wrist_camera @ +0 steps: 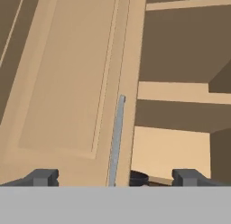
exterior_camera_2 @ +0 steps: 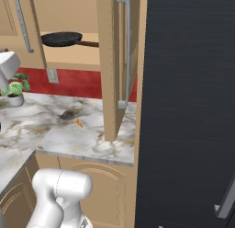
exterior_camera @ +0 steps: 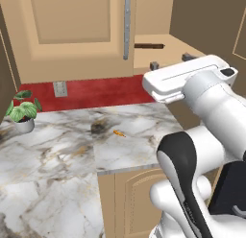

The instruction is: Retrieve the pan from the cabinet, then place the raw meat into the pan to avoid contamination.

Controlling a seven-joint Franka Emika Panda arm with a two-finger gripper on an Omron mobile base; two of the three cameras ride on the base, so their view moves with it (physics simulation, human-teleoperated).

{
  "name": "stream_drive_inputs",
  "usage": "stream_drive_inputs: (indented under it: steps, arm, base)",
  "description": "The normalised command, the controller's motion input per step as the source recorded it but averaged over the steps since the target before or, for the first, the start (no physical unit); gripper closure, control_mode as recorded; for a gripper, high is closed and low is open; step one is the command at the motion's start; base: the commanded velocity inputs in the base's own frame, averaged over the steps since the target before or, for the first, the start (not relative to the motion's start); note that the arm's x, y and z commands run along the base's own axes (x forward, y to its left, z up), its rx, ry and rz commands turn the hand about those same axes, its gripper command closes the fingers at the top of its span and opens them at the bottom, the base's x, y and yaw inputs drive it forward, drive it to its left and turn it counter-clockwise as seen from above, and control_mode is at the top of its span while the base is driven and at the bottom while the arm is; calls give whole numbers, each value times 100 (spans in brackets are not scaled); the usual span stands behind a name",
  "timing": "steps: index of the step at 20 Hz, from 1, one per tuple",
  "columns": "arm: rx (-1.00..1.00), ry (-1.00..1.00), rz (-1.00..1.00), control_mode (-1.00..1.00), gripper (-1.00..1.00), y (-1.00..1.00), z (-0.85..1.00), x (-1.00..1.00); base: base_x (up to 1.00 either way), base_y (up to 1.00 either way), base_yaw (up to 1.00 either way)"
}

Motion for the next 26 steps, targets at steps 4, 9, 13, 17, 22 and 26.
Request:
stream_drive_inputs:
  steps: [4,9,13,17,22,26]
  arm:
    - [-1,0,-8,-100,-100,16,0,34]
    - [0,1,-2,-100,-100,2,0,33]
    - [0,2,0,-100,-100,0,0,33]
    - [0,1,4,-100,-100,1,-1,35]
    - [0,1,5,-100,-100,8,-4,31]
    - [0,0,3,-100,-100,15,-7,32]
  base:
    - [0,0,0]
    - [0,0,0]
    - [0,0,0]
    - [0,0,0]
    - [0,0,0]
    - [0,0,0]
